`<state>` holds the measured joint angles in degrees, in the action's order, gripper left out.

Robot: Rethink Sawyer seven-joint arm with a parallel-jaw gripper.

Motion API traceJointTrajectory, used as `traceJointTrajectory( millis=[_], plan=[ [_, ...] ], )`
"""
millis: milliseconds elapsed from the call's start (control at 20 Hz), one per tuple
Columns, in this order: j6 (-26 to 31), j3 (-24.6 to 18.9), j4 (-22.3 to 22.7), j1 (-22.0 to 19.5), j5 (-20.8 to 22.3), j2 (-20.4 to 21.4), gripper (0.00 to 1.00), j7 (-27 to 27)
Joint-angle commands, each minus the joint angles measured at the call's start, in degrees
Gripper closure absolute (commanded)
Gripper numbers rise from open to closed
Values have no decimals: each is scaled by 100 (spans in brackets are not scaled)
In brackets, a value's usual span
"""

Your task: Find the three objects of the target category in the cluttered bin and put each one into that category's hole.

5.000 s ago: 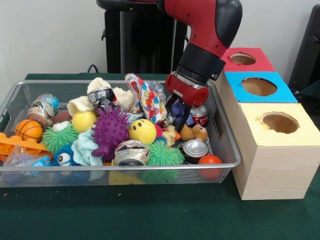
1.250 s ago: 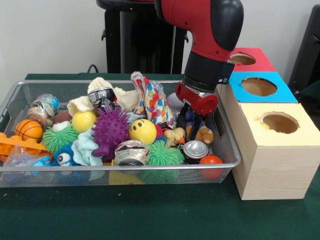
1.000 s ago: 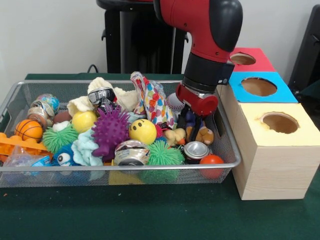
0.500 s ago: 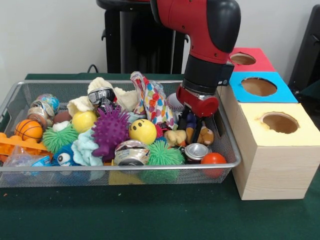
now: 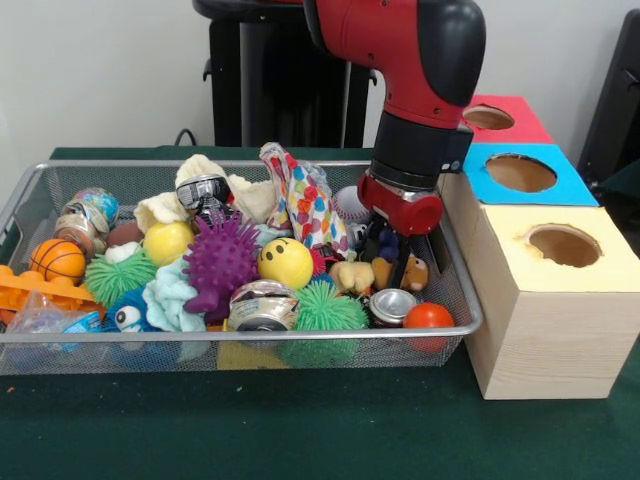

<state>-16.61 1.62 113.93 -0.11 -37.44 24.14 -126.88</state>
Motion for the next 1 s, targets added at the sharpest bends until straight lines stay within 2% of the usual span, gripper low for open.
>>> traceJointTrajectory(
  millis=[50,100,800,900,1000],
  plan=[
    [109,-1156,-146,212,152,-339,0,-1502],
    [146,-1148,-158,221,158,-340,100,-1452],
    [251,-936,-182,473,-68,-328,100,-1332],
    [390,-862,-82,500,-134,-150,100,-1316],
    [765,-791,45,507,-168,145,100,-1196]
  ],
)
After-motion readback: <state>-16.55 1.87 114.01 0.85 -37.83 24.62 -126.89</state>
